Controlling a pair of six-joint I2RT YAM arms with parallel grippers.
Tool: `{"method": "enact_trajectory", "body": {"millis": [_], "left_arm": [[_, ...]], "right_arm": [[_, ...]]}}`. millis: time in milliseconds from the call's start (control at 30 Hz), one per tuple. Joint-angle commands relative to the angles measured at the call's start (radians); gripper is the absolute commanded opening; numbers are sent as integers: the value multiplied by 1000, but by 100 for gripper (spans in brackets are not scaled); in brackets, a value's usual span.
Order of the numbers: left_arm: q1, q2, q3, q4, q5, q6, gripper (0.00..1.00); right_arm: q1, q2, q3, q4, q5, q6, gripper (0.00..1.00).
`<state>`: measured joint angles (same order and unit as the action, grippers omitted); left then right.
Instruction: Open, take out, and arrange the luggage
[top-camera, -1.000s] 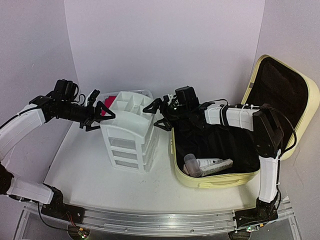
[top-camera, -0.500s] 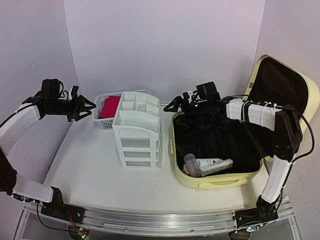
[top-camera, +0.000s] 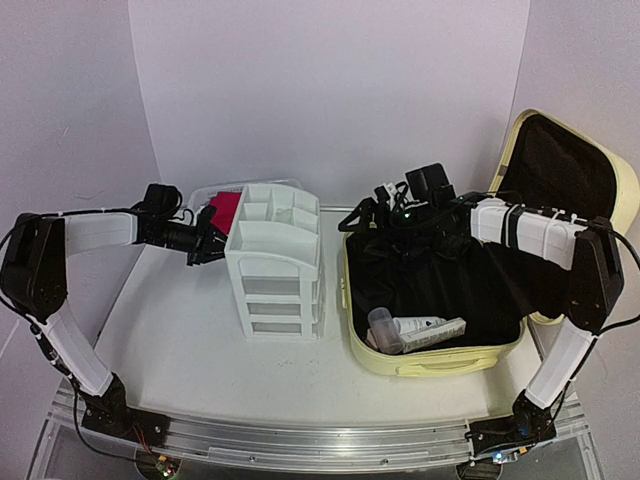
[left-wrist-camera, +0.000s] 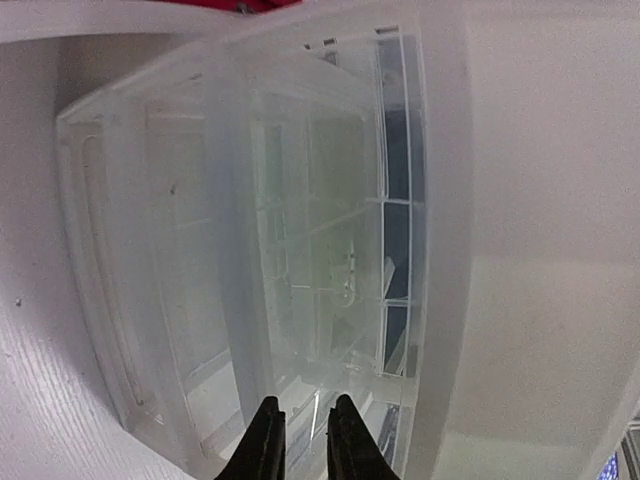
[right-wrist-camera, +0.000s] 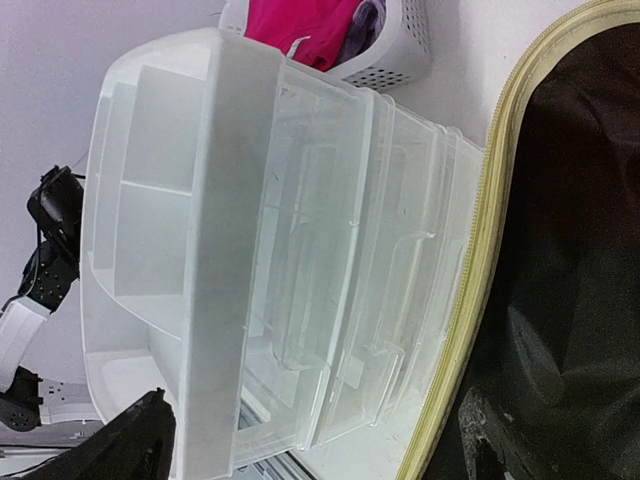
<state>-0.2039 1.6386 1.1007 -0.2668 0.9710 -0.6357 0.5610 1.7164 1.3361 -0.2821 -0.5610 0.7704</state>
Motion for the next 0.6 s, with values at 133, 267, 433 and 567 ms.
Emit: {"method": "enact_trajectory", "body": {"millis": [133,267,433,567], "left_arm": [[-81,86,82,60,119,75,16],[-80,91,72,55,126,102,21],[-6,5,-2,52,20,78,33],[129,-78,-93,52,-45,72,54]], "right_arm": [[51,74,84,36,-37,11,98],[68,74,84,38,-1,-5,98],[57,-8,60,-50,76,-81,98],[3,-134,-40,-83,122,-110,98]]}}
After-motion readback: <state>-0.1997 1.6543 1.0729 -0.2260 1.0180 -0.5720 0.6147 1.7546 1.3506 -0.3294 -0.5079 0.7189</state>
